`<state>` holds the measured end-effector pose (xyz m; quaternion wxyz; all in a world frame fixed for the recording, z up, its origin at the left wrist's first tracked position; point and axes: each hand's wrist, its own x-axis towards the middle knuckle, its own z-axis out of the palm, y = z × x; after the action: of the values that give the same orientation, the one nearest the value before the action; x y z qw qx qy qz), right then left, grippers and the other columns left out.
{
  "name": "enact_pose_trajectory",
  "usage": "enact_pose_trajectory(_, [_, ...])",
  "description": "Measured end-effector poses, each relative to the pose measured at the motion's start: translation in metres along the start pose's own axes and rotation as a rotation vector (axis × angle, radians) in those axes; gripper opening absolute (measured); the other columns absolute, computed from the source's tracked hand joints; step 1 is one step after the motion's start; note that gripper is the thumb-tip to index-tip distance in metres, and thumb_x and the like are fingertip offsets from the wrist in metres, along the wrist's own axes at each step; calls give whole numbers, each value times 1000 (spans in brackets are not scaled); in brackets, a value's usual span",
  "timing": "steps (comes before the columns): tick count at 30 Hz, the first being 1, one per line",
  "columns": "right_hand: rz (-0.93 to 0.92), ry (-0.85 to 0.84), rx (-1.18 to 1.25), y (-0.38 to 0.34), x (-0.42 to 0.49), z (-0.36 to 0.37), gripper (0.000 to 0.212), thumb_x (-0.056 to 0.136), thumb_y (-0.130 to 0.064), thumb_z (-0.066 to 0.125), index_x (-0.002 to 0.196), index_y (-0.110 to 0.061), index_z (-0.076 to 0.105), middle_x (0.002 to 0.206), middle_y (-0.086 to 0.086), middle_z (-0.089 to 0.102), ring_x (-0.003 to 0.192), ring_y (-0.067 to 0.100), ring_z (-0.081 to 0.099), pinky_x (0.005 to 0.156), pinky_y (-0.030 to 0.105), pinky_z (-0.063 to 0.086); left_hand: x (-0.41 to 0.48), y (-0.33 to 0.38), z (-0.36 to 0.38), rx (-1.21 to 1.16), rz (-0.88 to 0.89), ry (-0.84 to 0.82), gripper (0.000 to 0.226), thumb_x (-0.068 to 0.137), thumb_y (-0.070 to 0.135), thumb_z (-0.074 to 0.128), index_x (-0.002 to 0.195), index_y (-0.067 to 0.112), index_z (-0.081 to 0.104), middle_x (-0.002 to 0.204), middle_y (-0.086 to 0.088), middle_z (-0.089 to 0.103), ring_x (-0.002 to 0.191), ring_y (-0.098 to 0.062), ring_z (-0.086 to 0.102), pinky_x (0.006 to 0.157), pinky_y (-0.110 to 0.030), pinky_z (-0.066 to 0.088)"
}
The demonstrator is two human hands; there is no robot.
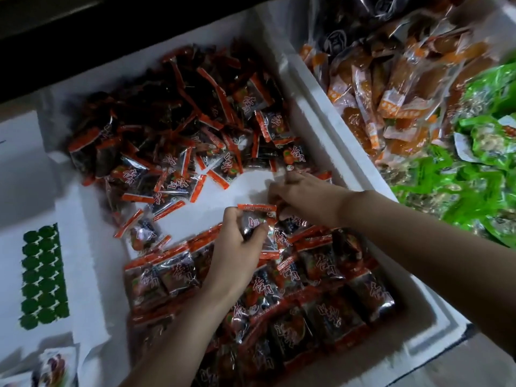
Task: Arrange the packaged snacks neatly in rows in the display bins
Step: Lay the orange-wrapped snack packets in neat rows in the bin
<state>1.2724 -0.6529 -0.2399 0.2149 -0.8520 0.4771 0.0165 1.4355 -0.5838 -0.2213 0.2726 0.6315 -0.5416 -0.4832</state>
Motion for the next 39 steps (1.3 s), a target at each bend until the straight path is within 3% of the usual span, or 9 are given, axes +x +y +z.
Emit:
enact_pose_trajectory(3, [-107, 34, -43, 3, 3, 10, 48, 90, -25, 58, 135, -21, 45, 130, 7, 49, 123, 23, 37, 107, 36, 29, 2, -2, 3, -7, -19, -3, 18, 95, 27, 54, 86, 24, 38, 75, 4, 38, 74, -20, 51, 58, -18, 38])
enact_pose_trajectory(11, [-142, 176, -58, 11, -29, 18, 70, 74, -29, 78, 135, -17, 46, 129, 3, 51, 120, 22, 46, 97, 33, 40, 0, -1, -4, -1, -7, 51, 24, 93, 30, 55, 81, 27, 35, 65, 11, 39, 53, 1, 38, 52, -13, 34])
enact_pose_trajectory(16, [-152, 258, -177, 6, -32, 23, 77, 54, -20, 89, 123, -7, 58, 114, 10, 64, 106, 30, 62, 86, 39, 52, -5, -5, -10, -46, -33, 71, 19, 90, 36, 57, 94, 24, 43, 98, -18, 54, 92, -26, 55, 71, -23, 42])
enact_pose_trajectory(20, [-101, 285, -191, 0, -35, 26, 76, 67, -12, 82, 134, -10, 45, 126, 14, 55, 118, 33, 53, 95, 43, 47, -11, -8, -16, -75, -76, 126, 19, 89, 35, 59, 91, 24, 43, 100, -6, 62, 94, -16, 57, 74, -28, 40])
enact_pose_trajectory(24, [-211, 244, -191, -8, -37, 32, 69, 68, -31, 82, 129, -18, 53, 124, 5, 60, 113, 27, 57, 93, 42, 48, -16, -20, -21, -69, -127, 199, 29, 91, 34, 57, 107, 14, 44, 120, -16, 54, 109, -24, 52, 84, -30, 34])
enact_pose_trajectory(29, [-218, 243, -247, -16, -30, 41, 64, 69, -42, 79, 126, -18, 59, 125, 3, 62, 118, 25, 56, 95, 42, 46, -25, -24, -23, -90, -105, 215, 20, 91, 28, 58, 87, 17, 42, 75, 5, 40, 83, -12, 46, 72, -25, 34])
enact_pose_trajectory(33, [-157, 296, -248, -19, -27, 46, 62, 70, -36, 79, 123, -10, 60, 122, 10, 62, 116, 32, 57, 95, 46, 46, -33, -24, -25, -104, -95, 247, 28, 92, 23, 58, 73, 29, 38, 68, 14, 39, 68, -1, 43, 68, -22, 33])
enact_pose_trajectory(37, [-142, 292, -220, -28, -31, 48, 59, 81, -33, 69, 132, -7, 51, 135, 13, 51, 130, 32, 43, 108, 43, 30, -44, -23, -26, -141, -136, 224, 14, 93, 16, 56, 84, 19, 47, 82, 8, 51, 75, 4, 48, 75, -23, 37])
enact_pose_trajectory(39, [-90, 274, 39, -46, -40, 41, 56, 90, -37, 55, 137, -11, 43, 137, 6, 47, 129, 23, 42, 112, 37, 32, -49, -27, -26, -173, -136, 201, 9, 90, 5, 56, 93, 12, 51, 92, 1, 59, 83, -4, 55, 77, -21, 41])
